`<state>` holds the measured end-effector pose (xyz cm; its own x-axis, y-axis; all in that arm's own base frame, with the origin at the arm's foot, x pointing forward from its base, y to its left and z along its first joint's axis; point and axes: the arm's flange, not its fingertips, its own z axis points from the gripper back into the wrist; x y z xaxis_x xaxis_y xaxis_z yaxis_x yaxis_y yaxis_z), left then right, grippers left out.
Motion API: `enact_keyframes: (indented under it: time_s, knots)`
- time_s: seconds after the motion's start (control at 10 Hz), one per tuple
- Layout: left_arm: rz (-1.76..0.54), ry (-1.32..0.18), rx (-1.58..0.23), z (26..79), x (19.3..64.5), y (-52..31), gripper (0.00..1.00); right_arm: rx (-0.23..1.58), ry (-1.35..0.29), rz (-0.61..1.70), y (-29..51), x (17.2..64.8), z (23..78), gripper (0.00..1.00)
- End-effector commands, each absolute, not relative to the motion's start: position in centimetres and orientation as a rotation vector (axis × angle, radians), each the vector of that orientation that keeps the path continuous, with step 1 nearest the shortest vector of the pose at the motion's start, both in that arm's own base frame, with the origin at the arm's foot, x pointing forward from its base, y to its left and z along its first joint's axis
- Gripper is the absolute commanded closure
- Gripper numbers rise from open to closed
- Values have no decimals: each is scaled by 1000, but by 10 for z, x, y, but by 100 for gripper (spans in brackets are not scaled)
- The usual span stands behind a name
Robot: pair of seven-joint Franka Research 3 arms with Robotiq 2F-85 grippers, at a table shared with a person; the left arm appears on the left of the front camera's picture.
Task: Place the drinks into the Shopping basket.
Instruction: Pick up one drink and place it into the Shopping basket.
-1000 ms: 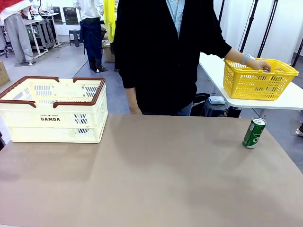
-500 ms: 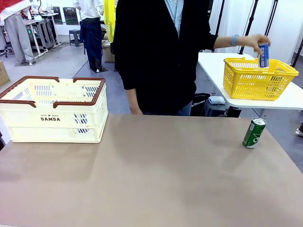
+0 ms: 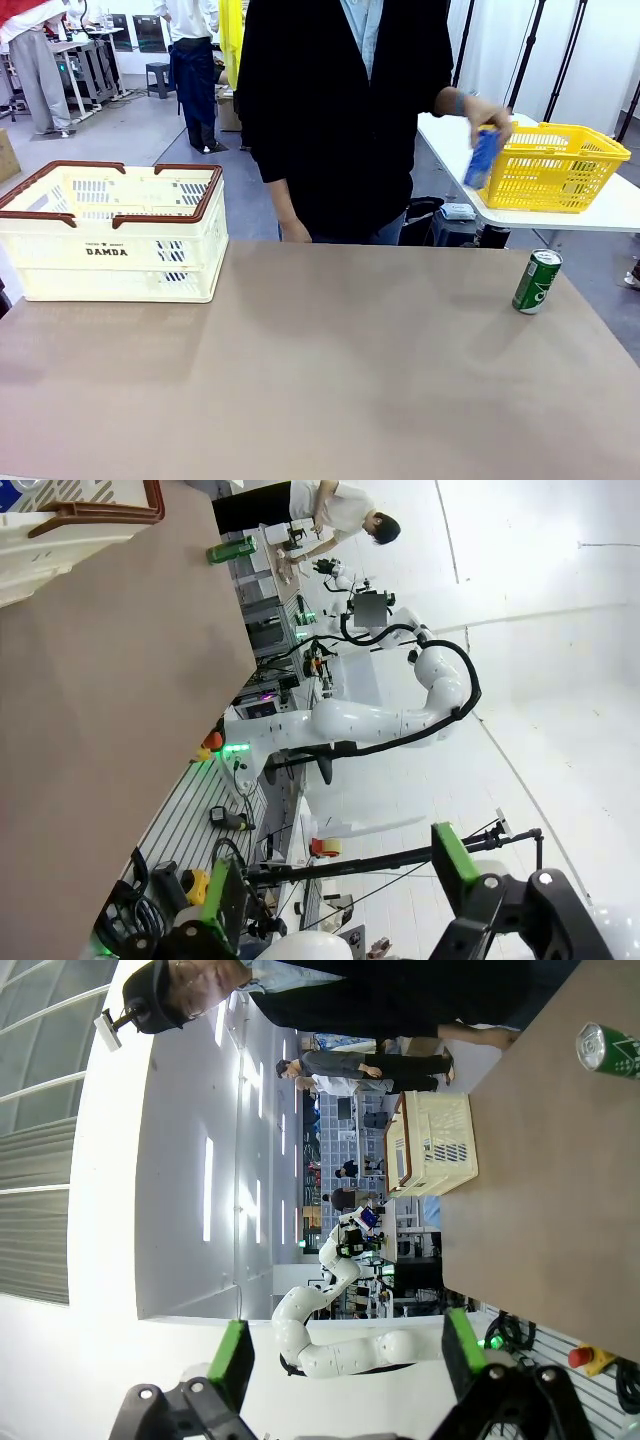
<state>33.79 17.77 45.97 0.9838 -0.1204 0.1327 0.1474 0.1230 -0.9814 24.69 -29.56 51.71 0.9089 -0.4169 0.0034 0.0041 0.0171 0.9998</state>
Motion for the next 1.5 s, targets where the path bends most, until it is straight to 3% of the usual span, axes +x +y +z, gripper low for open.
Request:
enact_keyframes:
  time_s: [0.0, 0.1, 0.3, 0.6, 0.8, 0.9, 1.0, 1.1, 1.3, 1.4]
  knots:
    - [-188, -9, -1419, 460, 335, 177, 0, 1527, -336, -337, -296, 247, 517, 0]
    - [-188, -9, -1419, 460, 335, 177, 0, 1426, -351, -286, -281, 245, 533, 0]
    - [-188, -9, -1419, 460, 335, 177, 0, 1111, -292, -209, -211, 289, 558, 0]
    - [-188, -9, -1419, 460, 335, 177, 0, 549, -268, -80, -102, 369, 548, 0]
    - [-188, -9, -1419, 460, 335, 177, 0, 290, -244, 33, -56, 384, 530, 0]
    - [-188, -9, -1419, 460, 335, 177, 0, 252, -247, 59, -45, 382, 520, 0]
    - [-188, -9, -1419, 460, 335, 177, 0, 310, -321, -26, -52, 351, 531, 0]
    - [-188, -9, -1419, 460, 335, 177, 0, 338, -265, 69, -35, 390, 534, 0]
    - [-188, -9, -1419, 460, 335, 177, 0, 220, -215, 68, -39, 386, 526, 0]
    - [-188, -9, -1419, 460, 335, 177, 0, 178, -111, 45, -43, 417, 519, 0]
